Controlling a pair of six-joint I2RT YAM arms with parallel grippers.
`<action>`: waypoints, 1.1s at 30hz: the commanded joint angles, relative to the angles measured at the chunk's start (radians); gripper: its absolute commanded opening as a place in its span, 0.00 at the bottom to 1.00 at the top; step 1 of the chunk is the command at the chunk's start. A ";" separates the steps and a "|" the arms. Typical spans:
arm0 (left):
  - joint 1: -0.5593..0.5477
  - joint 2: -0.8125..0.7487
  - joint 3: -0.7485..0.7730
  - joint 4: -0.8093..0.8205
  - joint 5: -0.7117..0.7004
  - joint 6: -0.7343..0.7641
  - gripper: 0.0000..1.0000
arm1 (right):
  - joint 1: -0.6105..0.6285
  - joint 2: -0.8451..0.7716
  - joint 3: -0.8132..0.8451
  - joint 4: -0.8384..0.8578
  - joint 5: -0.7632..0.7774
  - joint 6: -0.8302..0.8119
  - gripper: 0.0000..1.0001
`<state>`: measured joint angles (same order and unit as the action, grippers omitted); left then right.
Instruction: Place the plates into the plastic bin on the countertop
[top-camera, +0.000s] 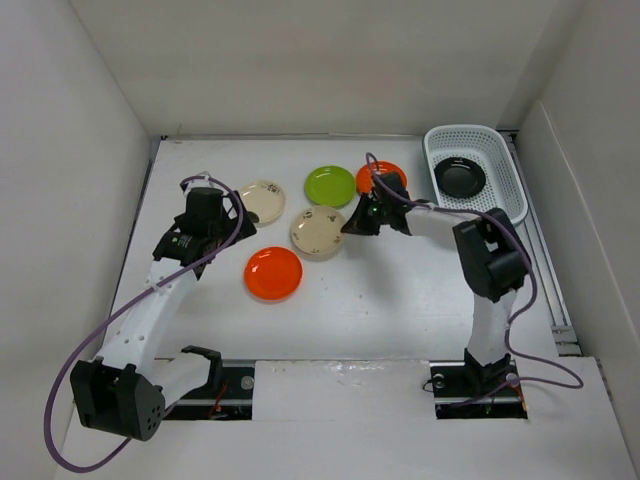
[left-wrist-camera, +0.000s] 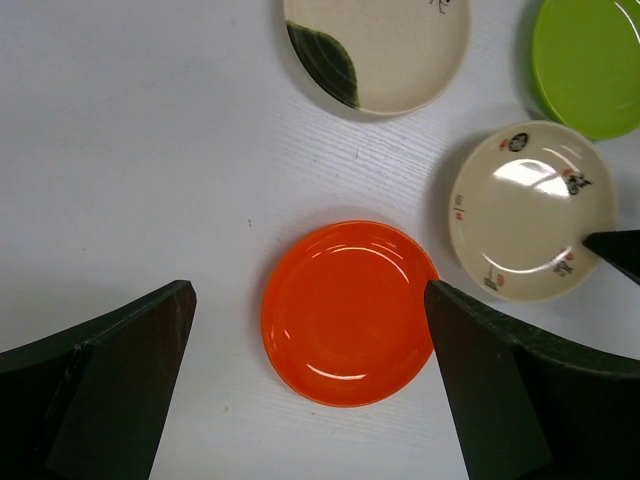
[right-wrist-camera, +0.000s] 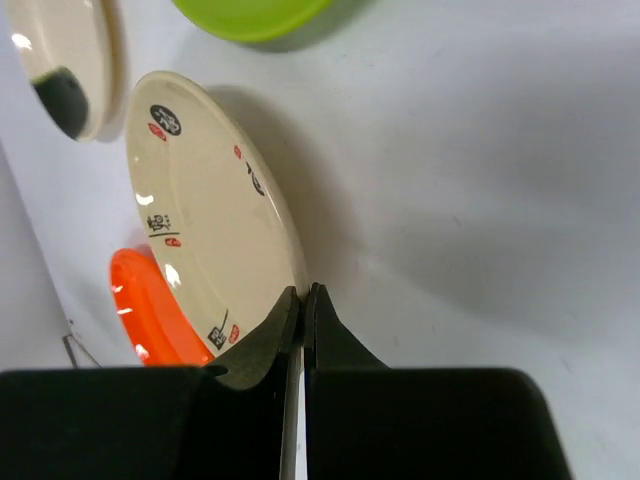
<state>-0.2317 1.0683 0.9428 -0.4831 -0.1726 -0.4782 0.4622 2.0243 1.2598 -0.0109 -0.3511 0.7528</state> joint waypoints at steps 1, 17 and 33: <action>-0.001 -0.025 0.011 0.021 0.015 0.009 1.00 | -0.062 -0.200 -0.036 0.002 0.040 0.011 0.00; -0.001 -0.062 0.011 0.031 0.033 0.029 1.00 | -0.709 -0.368 0.027 -0.114 0.090 0.032 0.00; -0.001 -0.053 0.002 0.049 0.061 0.038 1.00 | -0.810 -0.102 0.199 -0.149 0.086 0.045 0.20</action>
<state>-0.2317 1.0283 0.9428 -0.4656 -0.1234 -0.4526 -0.3519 1.9343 1.4036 -0.1802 -0.2375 0.7918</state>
